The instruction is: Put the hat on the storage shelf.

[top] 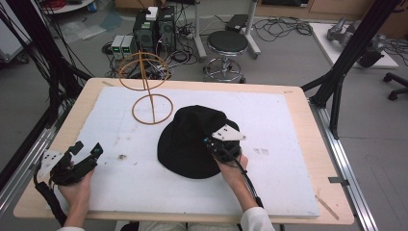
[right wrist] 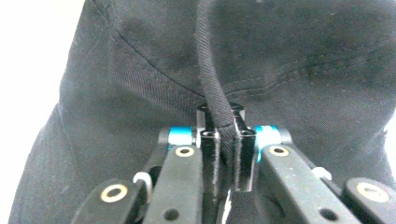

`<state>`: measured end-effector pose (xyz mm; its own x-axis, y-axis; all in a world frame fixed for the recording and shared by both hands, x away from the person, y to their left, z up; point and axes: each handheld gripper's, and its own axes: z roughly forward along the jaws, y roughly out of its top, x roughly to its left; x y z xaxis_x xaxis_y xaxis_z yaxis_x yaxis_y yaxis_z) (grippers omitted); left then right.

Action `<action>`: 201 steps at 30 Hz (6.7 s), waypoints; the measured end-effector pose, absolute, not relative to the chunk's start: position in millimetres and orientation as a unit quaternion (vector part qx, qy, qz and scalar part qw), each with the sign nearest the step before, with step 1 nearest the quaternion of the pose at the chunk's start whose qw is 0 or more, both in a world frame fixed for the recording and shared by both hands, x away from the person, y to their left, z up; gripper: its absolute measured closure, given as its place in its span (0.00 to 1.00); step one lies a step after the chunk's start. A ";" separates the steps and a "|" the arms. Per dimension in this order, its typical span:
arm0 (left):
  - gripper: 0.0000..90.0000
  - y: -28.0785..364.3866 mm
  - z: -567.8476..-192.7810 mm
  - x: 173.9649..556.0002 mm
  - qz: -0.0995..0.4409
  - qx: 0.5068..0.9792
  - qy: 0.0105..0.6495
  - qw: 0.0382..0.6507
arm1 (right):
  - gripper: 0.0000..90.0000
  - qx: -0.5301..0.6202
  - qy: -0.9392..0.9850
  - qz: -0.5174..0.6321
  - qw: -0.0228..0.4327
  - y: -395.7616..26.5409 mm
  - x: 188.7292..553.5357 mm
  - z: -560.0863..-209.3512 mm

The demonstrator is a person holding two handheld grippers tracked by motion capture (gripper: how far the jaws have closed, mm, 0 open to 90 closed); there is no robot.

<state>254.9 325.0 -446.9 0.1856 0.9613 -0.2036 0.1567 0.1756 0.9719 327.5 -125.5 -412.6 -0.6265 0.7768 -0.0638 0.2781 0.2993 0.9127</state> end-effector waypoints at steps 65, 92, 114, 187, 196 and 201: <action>0.28 322.0 -449.4 262.0 0.350 0.536 0.522 0.564 | 0.96 0.308 0.546 0.710 0.321 -135.2 334.6 -307.7; 0.28 319.1 -442.1 263.9 0.373 0.545 0.501 0.559 | 0.96 0.287 0.571 0.698 0.323 -53.5 393.1 -256.1; 0.28 323.6 -438.3 261.8 0.381 0.537 0.501 0.562 | 0.96 0.302 0.585 0.686 0.309 14.0 461.5 -259.2; 0.28 311.0 -436.5 250.7 0.367 0.535 0.498 0.575 | 0.12 0.373 0.663 0.571 0.309 -88.7 420.4 -267.0; 0.28 303.9 -436.7 248.5 0.359 0.539 0.496 0.579 | 0.12 0.391 0.651 0.562 0.327 -135.9 392.5 -267.4; 0.28 301.7 -437.0 249.0 0.355 0.541 0.495 0.580 | 0.12 0.410 0.631 0.571 0.329 -160.5 378.5 -269.2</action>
<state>249.0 301.7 -437.0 0.2569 0.9476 -0.1901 0.1236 0.1628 0.9789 378.5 -160.5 -269.2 -0.4480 0.8924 0.0540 0.1417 0.0112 0.9898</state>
